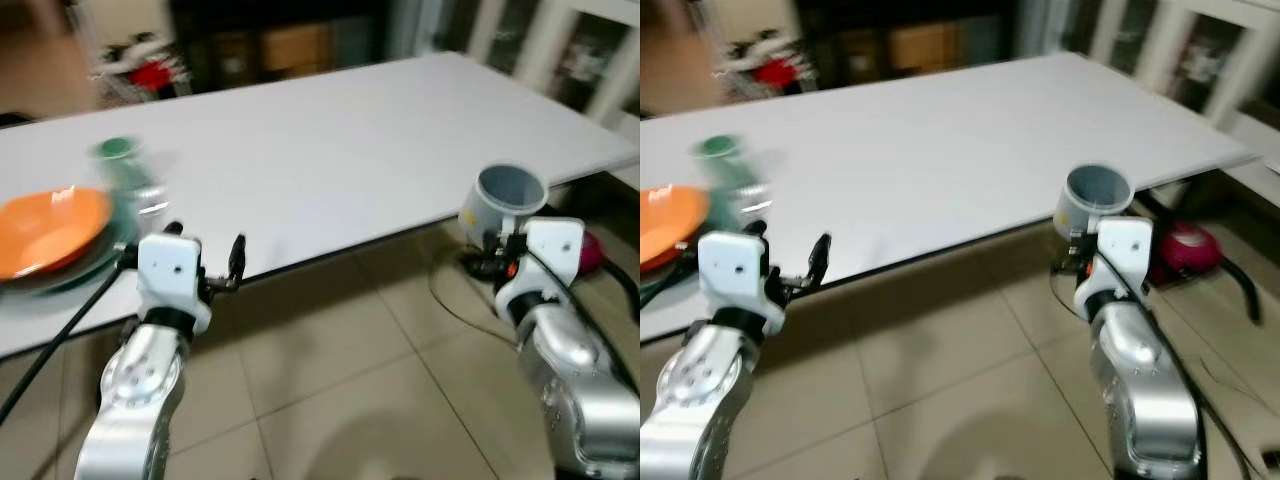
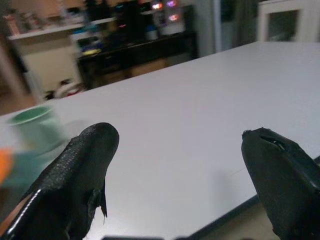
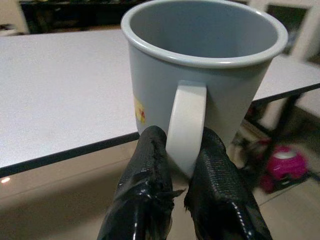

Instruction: Setting the table

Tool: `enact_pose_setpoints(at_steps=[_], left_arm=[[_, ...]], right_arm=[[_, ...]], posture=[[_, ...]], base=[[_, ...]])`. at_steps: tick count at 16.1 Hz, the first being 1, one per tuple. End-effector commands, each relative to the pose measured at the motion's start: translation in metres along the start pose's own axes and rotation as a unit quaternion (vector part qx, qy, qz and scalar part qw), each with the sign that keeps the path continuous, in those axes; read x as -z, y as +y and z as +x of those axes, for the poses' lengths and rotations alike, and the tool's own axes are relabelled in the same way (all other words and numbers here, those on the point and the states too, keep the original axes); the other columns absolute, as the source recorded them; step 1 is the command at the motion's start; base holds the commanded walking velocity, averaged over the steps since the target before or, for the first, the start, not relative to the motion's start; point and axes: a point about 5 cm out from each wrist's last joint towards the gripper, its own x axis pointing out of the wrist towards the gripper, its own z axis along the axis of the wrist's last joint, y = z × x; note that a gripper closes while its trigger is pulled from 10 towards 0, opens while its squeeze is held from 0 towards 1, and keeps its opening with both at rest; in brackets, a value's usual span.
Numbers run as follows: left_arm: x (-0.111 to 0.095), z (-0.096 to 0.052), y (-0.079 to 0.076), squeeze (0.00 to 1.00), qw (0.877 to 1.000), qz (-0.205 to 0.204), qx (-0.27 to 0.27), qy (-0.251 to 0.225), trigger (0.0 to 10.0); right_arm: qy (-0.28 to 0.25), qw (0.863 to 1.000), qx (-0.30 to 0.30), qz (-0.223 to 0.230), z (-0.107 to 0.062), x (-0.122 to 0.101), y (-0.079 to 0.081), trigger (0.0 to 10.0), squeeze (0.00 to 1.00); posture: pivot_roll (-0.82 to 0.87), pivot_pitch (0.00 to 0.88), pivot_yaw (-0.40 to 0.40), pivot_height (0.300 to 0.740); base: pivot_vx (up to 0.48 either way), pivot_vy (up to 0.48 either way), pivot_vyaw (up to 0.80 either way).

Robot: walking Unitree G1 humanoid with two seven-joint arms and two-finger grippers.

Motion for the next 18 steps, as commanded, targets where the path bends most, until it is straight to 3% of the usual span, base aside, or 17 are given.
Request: enact_pose_setpoints(at_steps=[1,4,8,11,16,18], left_arm=[[-0.001,0.001,-0.001,0.00,1.000,0.003,0.001,-0.002,10.0],[0.001,0.002,0.001,0.00,1.000,0.003,-0.006,0.002,10.0],[0.002,0.003,0.005,0.00,1.000,0.005,-0.018,0.006,10.0],[0.001,0.004,0.005,0.00,1.000,0.006,-0.019,0.004,10.0],[0.001,0.007,0.003,0.00,1.000,0.005,-0.009,0.003,10.0],[0.000,0.007,0.001,0.00,1.000,0.005,-0.005,0.002,10.0]], right_arm=[[-0.019,1.000,-0.018,-0.005,0.005,-0.008,0.004,10.0,0.00],[-0.036,0.995,-0.094,0.024,0.009,-0.018,0.023,10.0,0.00],[-0.047,0.986,-0.158,0.000,0.013,-0.022,0.041,10.0,0.00],[-0.043,0.986,-0.162,-0.016,0.019,-0.022,0.044,10.0,0.00],[-0.027,0.984,-0.169,-0.055,0.033,-0.019,0.042,10.0,0.00],[-0.018,0.981,-0.171,-0.091,0.036,-0.016,0.045,10.0,0.00]], posture=[[-0.13,0.013,0.061,0.740],[-0.13,0.007,0.057,0.740],[-0.12,0.002,0.052,0.740],[-0.12,0.002,0.050,0.740],[-0.11,0.010,0.055,0.740],[-0.11,0.012,0.055,0.740]], base=[[0.330,0.000,0.00],[0.347,0.000,0.00],[0.353,0.000,0.40],[0.352,0.000,0.80],[0.354,0.000,0.00],[0.352,0.000,0.00]])
